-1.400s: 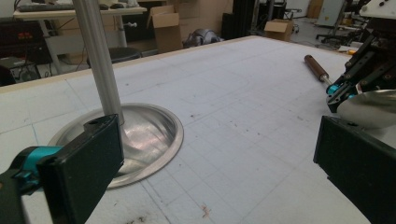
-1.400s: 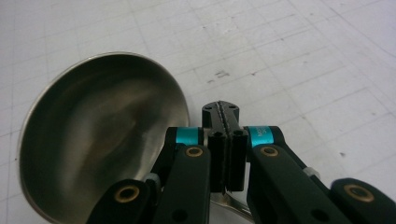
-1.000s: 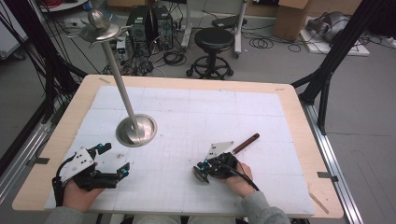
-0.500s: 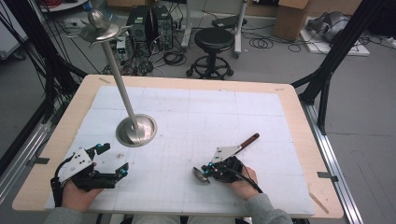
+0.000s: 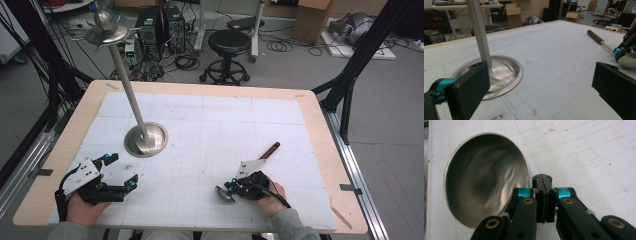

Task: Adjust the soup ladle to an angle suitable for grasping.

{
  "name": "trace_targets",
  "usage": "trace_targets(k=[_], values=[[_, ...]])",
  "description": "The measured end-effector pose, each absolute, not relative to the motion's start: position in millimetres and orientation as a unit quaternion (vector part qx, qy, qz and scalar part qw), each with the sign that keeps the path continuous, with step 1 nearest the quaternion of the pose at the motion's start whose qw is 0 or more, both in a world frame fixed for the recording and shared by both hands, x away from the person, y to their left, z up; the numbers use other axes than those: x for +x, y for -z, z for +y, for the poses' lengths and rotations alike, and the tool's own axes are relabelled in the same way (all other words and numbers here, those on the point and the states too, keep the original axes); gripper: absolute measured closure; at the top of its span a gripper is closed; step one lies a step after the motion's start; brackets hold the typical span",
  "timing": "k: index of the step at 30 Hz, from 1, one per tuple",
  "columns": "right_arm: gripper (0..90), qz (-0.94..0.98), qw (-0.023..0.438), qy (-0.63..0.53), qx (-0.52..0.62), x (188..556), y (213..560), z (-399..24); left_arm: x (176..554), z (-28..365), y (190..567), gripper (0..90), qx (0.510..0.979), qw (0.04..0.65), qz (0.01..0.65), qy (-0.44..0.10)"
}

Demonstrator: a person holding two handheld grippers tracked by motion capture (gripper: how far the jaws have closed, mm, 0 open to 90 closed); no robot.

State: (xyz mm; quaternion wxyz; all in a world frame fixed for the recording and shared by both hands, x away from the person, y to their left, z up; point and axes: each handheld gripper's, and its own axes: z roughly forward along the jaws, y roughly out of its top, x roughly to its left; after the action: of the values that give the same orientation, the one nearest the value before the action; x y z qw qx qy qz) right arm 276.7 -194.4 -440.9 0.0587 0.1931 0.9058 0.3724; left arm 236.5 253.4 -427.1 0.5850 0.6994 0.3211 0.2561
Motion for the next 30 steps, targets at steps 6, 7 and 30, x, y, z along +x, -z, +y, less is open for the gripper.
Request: trace_targets(k=[6,7,30], values=[[90.0,0.909,0.054,-0.363,0.195,272.9,439.2,-203.5,236.8,252.9,427.2,2.0,0.698,0.586,0.322,-0.256],[90.0,0.911,0.058,-0.360,0.193,272.5,438.7,-204.7,236.9,252.8,427.0,2.0,0.698,0.586,0.322,-0.256],[90.0,0.919,0.051,-0.332,0.205,258.5,433.3,-238.7,235.7,253.0,425.5,2.0,0.698,0.592,0.314,-0.252]])
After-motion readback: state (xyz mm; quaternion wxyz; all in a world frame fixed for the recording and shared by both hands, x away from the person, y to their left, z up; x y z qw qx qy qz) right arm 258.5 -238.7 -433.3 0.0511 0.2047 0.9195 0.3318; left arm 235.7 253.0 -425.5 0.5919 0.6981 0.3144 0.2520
